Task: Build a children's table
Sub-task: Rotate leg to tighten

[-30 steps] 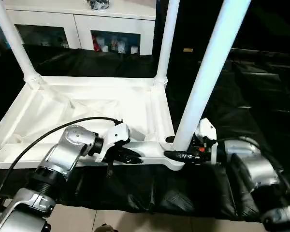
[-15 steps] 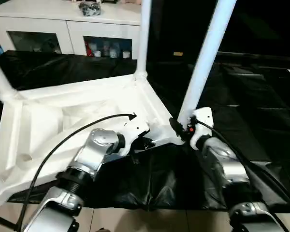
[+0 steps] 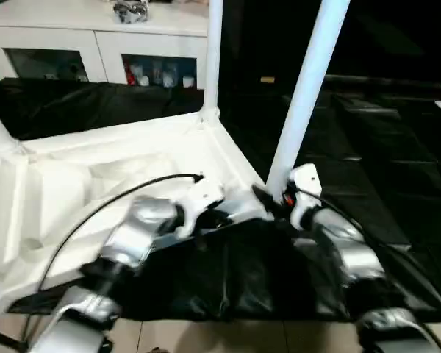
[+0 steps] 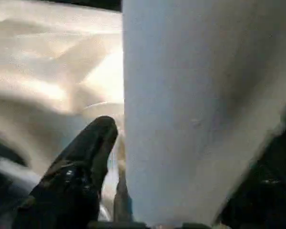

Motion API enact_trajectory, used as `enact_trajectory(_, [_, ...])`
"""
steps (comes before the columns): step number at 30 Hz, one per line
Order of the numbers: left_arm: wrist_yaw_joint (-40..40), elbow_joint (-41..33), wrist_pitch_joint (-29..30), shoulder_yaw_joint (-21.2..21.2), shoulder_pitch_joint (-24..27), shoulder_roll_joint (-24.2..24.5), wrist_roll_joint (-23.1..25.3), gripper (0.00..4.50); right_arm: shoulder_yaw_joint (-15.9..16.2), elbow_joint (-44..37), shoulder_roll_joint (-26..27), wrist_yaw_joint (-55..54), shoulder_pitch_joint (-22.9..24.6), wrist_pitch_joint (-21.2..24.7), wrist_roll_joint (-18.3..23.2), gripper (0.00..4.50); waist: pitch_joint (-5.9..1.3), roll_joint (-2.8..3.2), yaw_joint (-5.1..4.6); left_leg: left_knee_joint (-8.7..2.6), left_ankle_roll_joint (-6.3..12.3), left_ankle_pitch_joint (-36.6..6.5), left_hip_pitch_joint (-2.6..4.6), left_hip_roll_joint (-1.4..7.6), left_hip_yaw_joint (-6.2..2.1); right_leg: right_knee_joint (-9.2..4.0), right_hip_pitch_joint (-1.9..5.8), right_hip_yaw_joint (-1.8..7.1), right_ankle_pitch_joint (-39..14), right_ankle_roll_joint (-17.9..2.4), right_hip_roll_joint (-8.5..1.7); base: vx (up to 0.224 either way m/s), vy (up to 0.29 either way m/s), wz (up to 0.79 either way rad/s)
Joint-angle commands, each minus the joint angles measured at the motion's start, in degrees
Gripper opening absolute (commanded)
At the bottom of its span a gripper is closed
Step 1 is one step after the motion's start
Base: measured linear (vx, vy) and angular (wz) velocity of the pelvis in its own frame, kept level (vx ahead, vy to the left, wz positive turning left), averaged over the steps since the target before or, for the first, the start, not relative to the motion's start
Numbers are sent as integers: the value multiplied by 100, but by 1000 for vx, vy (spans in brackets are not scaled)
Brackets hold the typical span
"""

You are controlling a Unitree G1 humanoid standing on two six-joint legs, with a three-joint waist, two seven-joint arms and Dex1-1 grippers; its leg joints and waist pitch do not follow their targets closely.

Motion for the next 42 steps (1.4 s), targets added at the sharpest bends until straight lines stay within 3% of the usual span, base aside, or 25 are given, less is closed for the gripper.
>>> enact_trajectory(1, [-407,-204,-286,-243,29,-184,-350,0,614,-31,120,697,130,159,58,308,-250,-26,7,-397,258,-1832,-12,174,-12,-425,178,183,-1749,-1023,-252,53,-33,4])
enact_trajectory(5, [-860,-246,-411,-236,53,81,-447,0,906,-347,-345,1693,227,324,206,308,-279,-16,33,-331,438,-1075,-25,179,26,-290,232,148,-639,-1352,-213,26,-11,2])
enact_trajectory(6, [-1044,-249,-457,-239,70,183,-471,0,997,-480,-507,2118,263,420,263,308,-271,-54,19,-319,521,-965,-49,167,37,-268,250,146,-478,-1393,-212,0,0,0])
enact_trajectory(8, [-1117,-245,-478,-237,78,230,-476,0,1009,-542,-559,2295,270,488,314,308,-272,-35,40,-310,567,-926,-33,186,44,-251,248,140,-428,-1450,-217,0,0,0])
enact_trajectory(10, [-1275,-242,-507,-238,77,331,-500,0,1046,-645,-681,2650,253,671,417,285,-269,-65,55,-302,594,-903,-22,199,59,-241,243,130,-434,-1504,-212,0,0,0])
enact_trajectory(13, [-1431,-208,-561,-223,57,448,-538,0,1129,-685,-836,3049,227,793,449,268,-225,-82,96,-320,540,-1146,-17,216,73,-274,223,130,-939,-1440,-229,0,0,0])
enact_trajectory(14, [-1479,-165,-606,-206,37,486,-547,0,1165,-673,-892,3197,213,801,444,256,-216,-61,117,-333,468,-1280,7,235,85,-308,194,141,-1198,-1385,-250,0,0,0])
enact_trajectory(18, [-1546,-116,-624,-150,3,531,-565,0,1245,-666,-979,3334,178,783,449,237,-201,-87,146,-356,253,-1500,29,245,102,-341,172,162,-1660,-1186,-265,0,0,0])
enact_trajectory(19, [-1546,-102,-628,-135,-1,535,-563,0,1245,-697,-979,3336,173,812,467,236,-202,-59,148,-357,235,-1505,32,245,99,-337,168,166,-1658,-1177,-264,0,0,0])
enact_trajectory(22, [-1541,-82,-625,-127,-4,532,-561,0,1207,-737,-948,3302,183,861,487,233,-214,-82,145,-345,233,-1405,25,235,105,-321,174,167,-1468,-1185,-251,0,0,0])
enact_trajectory(23, [-1527,-61,-620,-122,-6,522,-553,0,1178,-767,-923,3257,196,911,504,233,-212,-54,146,-344,240,-1366,20,232,103,-312,176,166,-1397,-1202,-248,0,0,0])
enact_trajectory(25, [-1405,-36,-536,-101,8,475,-526,0,1118,-847,-851,3112,288,991,537,233,-216,-68,145,-336,260,-1303,18,230,111,-299,184,163,-1246,-1227,-232,0,0,0])
enact_trajectory(28, [-1091,-24,-391,-59,35,350,-470,0,950,-722,-633,2430,412,943,375,233,-201,-69,141,-348,227,-1405,10,222,108,-324,173,168,-1458,-1190,-249,0,0,0])
enact_trajectory(33, [-533,76,-269,-30,15,86,-304,0,701,-183,-250,1018,339,763,39,227,-154,-75,59,-402,-51,-2135,72,207,42,-483,84,180,-2940,-764,-293,0,0,0])
enact_trajectory(36, [-51,210,-85,-106,-65,-285,-134,0,408,229,178,-183,197,887,4,213,-133,-101,-12,-421,-114,-2323,69,194,-1,-542,54,160,-3423,-556,-297,0,0,0])
enact_trajectory(39, [478,422,69,-206,-219,-717,34,0,170,607,642,-1333,3,978,-68,206,-125,-59,-59,-433,-167,-2551,90,180,-33,-598,24,131,-3725,-417,-296,0,0,0])
enact_trajectory(42, [896,581,146,-233,-329,-1037,116,0,66,878,976,-2084,-194,880,-185,205,-142,-68,-91,-458,-202,-2651,71,174,-71,-615,60,86,-3670,-368,-296,0,0,0])
